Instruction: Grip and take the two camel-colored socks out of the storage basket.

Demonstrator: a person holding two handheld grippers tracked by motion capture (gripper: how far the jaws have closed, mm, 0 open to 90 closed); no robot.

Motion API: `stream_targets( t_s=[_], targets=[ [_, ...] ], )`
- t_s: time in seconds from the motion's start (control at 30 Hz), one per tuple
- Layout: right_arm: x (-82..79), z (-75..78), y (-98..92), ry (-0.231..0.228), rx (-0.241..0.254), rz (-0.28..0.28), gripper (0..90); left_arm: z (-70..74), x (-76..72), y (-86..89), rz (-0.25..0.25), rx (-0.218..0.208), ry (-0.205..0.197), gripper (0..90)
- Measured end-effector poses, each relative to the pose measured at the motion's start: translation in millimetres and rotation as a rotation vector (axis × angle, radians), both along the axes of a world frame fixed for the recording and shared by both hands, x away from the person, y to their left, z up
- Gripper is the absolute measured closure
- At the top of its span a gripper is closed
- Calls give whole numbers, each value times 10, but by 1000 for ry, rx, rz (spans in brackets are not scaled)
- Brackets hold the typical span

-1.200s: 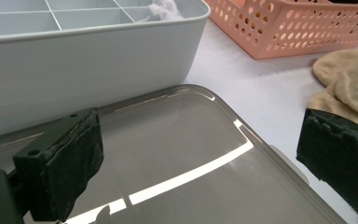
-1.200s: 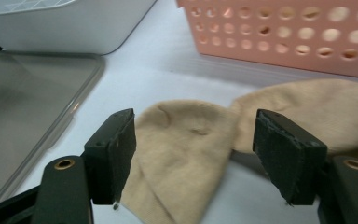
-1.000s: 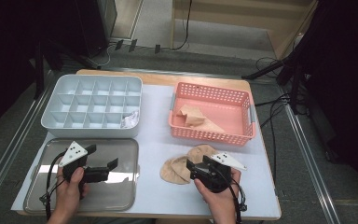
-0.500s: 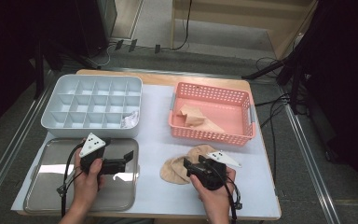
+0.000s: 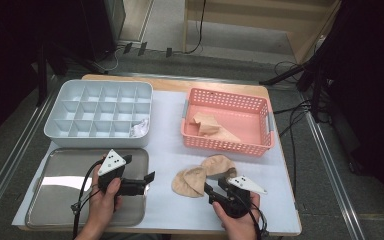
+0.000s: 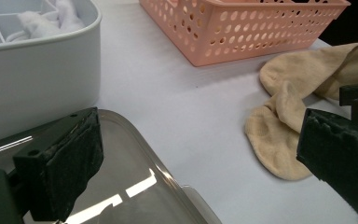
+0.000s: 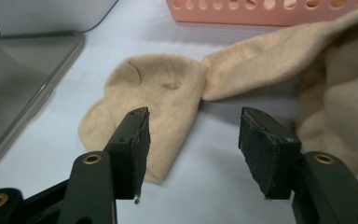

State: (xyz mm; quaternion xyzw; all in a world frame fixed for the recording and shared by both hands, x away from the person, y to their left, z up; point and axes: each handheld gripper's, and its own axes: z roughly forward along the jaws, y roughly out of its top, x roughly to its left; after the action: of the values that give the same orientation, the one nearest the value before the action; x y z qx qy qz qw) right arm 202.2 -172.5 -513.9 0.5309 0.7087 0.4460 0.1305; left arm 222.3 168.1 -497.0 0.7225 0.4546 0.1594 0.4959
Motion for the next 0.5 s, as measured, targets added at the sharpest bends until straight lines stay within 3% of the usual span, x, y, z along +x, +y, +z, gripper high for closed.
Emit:
stream_targets(
  t_s=[0.17, 0.5],
  targets=[
    [1, -40, -77, -20, 12, -35, 467, -9, 10, 13, -3, -21, 12, 8],
    [7, -67, -33, -11, 27, -2, 485, -32, -7, -72, -30, -17, 18, 8]
  ],
)
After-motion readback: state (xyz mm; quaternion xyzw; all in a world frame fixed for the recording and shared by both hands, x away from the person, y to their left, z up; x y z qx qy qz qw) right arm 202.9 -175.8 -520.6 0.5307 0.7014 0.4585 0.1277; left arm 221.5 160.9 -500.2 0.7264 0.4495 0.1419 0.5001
